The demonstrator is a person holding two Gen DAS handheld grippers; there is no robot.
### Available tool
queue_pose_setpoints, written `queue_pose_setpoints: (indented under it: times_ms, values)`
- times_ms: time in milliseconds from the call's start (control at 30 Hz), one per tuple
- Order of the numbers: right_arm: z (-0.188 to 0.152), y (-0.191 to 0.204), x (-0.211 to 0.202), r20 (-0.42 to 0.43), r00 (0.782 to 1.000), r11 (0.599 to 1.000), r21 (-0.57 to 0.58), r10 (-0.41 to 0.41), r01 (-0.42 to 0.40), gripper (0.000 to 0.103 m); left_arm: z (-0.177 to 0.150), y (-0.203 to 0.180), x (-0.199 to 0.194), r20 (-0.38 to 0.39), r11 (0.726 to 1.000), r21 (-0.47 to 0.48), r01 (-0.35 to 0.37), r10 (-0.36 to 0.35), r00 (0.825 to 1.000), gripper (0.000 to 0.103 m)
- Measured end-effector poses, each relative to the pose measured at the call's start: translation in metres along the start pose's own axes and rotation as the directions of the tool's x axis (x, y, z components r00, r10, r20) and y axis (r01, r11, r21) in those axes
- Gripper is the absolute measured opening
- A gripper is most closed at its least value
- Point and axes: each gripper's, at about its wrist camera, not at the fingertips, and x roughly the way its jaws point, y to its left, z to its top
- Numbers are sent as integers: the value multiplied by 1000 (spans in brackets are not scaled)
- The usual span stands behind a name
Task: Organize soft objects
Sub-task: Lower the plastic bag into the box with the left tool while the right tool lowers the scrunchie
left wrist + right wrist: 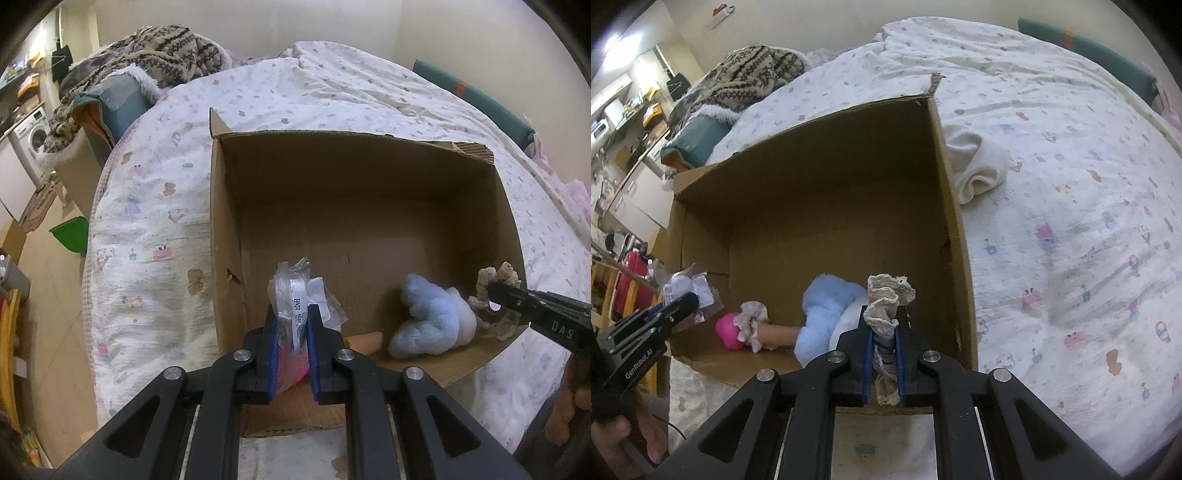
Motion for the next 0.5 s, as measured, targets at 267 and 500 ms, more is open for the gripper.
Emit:
queue_pose_setpoints:
  times_ms: [267,500]
  values:
    - [-1,-1,1,1,1000,1000,15,8,-8,11,-1,-2,2,-8,1000,-6,11,-11,1000,12]
    - [1,-4,0,12,1000,999,33,13,-13,11,-2,-1,5,-27,1000,-13,-1,1,1000,12]
